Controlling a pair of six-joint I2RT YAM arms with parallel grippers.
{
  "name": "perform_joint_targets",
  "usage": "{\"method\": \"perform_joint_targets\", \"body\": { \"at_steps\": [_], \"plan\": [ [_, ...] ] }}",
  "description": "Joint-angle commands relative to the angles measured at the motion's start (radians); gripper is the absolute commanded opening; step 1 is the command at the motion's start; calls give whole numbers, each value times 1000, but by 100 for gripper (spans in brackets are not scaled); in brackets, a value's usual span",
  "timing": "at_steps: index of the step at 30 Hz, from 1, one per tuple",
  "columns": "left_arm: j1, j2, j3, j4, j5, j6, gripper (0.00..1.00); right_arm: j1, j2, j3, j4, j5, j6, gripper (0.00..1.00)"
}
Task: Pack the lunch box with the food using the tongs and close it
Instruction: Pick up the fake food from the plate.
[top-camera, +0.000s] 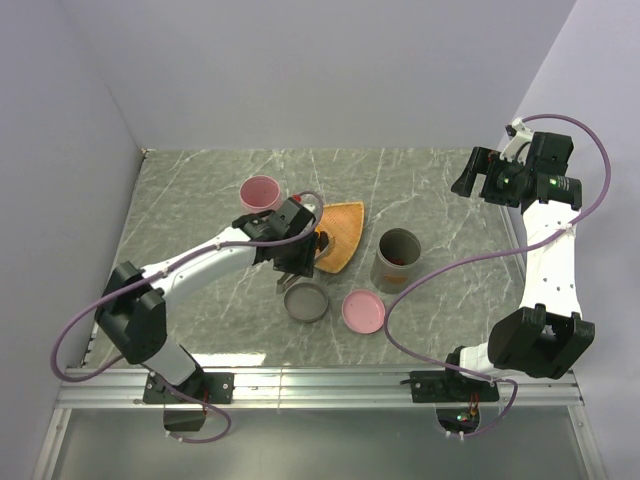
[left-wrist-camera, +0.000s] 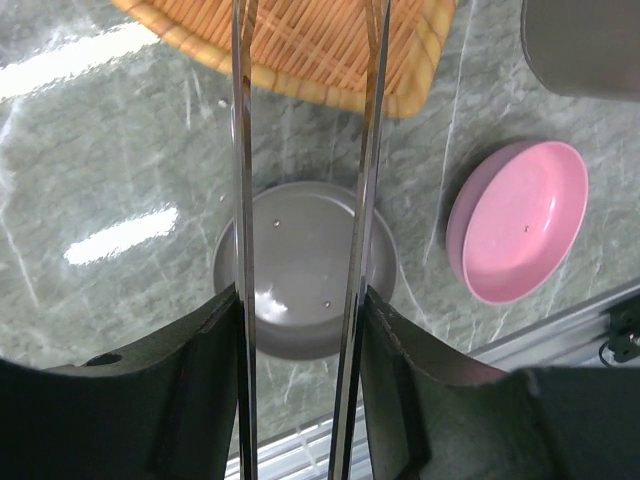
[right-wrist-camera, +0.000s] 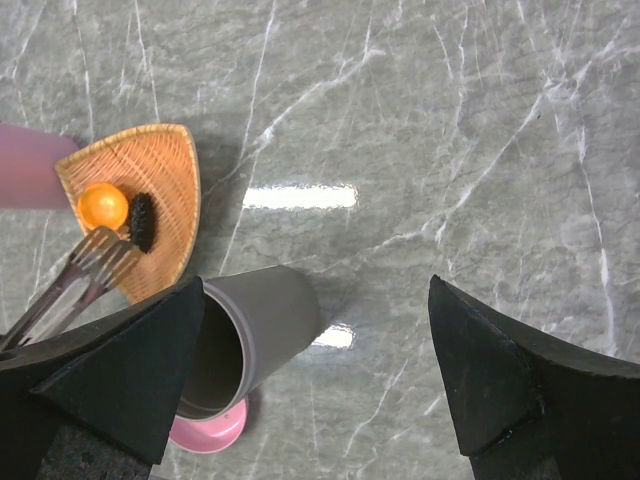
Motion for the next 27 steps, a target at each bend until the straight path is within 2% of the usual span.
{"method": "perform_joint_targets", "body": {
  "at_steps": [1, 8, 21, 27],
  "plan": [
    [-16, 38, 71, 28, -46, -30, 50, -9, 3, 34, 18, 11, -2, 100],
    [-24, 78, 65, 21, -113, -36, 50, -10, 1, 27, 19, 14, -5, 100],
    [-24, 161, 112, 13, -92, -26, 47, -7, 11, 29, 24, 17, -5, 100],
    [-27, 166, 135, 11, -76, -13, 35, -9, 15, 27, 24, 17, -3, 100]
  ]
}}
